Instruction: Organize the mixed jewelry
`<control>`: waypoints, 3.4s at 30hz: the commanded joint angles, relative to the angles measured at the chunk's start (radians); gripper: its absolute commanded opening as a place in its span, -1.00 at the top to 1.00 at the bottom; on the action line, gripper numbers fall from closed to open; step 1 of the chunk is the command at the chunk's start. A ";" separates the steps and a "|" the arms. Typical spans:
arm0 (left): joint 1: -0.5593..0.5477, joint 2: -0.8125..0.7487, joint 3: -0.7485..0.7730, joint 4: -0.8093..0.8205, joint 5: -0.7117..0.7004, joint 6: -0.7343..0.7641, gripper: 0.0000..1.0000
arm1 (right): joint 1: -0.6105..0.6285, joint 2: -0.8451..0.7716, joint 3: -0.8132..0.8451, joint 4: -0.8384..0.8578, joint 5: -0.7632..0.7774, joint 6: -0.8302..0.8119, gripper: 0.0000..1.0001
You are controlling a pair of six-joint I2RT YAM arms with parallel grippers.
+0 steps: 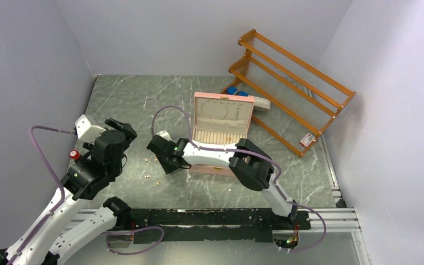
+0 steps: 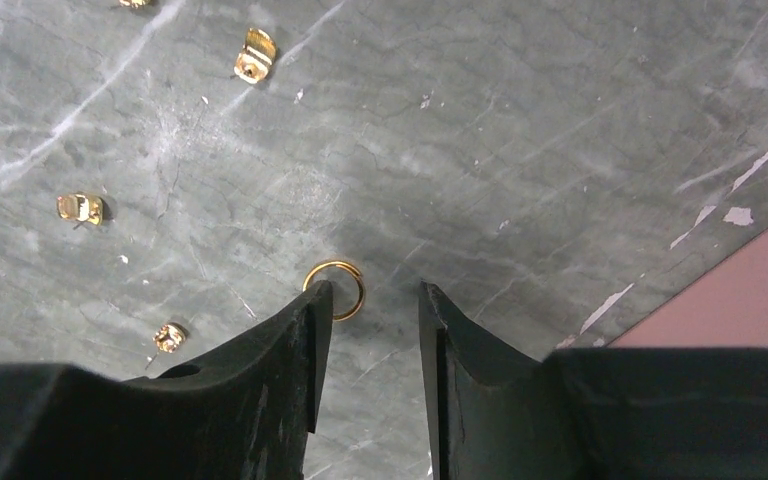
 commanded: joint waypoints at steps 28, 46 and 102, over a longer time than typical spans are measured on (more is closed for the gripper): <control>0.001 -0.025 0.053 0.003 -0.045 0.026 -0.56 | 0.016 -0.102 -0.092 0.080 -0.232 -0.250 0.42; 0.002 -0.016 0.037 0.007 -0.036 0.022 -0.56 | 0.017 -0.036 -0.082 0.065 -0.208 -0.258 0.37; 0.001 0.103 -0.020 0.546 0.706 0.236 -0.86 | -0.590 -0.813 -0.787 1.325 -1.063 0.708 1.00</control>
